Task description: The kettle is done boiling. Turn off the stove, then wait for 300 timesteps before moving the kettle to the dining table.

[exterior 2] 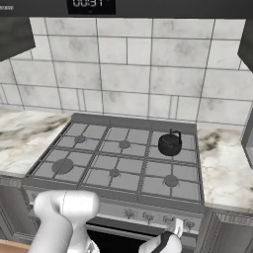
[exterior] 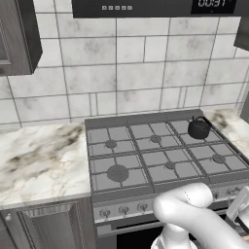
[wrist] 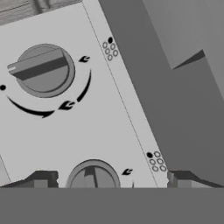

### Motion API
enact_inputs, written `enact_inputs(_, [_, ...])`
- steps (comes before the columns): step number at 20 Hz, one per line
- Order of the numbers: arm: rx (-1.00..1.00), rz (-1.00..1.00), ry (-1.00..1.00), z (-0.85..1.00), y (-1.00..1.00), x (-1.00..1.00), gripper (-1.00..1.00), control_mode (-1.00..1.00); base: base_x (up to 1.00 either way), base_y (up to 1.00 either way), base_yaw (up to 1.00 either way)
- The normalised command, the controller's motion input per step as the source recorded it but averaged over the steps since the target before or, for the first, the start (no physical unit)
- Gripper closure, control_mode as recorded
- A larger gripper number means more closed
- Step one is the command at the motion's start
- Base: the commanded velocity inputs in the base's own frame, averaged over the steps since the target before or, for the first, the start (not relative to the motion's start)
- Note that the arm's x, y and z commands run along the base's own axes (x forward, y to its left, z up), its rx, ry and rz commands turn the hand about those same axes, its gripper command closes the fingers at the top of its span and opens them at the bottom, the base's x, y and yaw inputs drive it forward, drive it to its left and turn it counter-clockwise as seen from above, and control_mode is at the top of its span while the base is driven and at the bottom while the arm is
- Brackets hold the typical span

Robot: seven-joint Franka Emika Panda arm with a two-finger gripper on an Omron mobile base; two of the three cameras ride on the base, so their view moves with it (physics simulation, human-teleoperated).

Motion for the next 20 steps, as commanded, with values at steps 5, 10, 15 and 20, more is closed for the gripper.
enact_inputs(5, [0.0, 0.0, 0.0, -0.01, 0.0, 0.14, 1.0, -1.0, 0.0, 0.0, 0.0])
enact_inputs(10, [0.0, 0.0, 0.0, 0.0, 0.0, 0.1, 1.0, -1.0, 0.0, 0.0, 0.0])
enact_inputs(15, [0.0, 0.0, 0.0, 0.0, 0.0, 0.0, 1.0, -1.0, 0.0, 0.0, 0.0])
enact_inputs(20, [0.17, -0.03, 0.02, -0.06, -0.04, -0.07, 1.0, -1.0, 0.0, 0.0, 0.0])
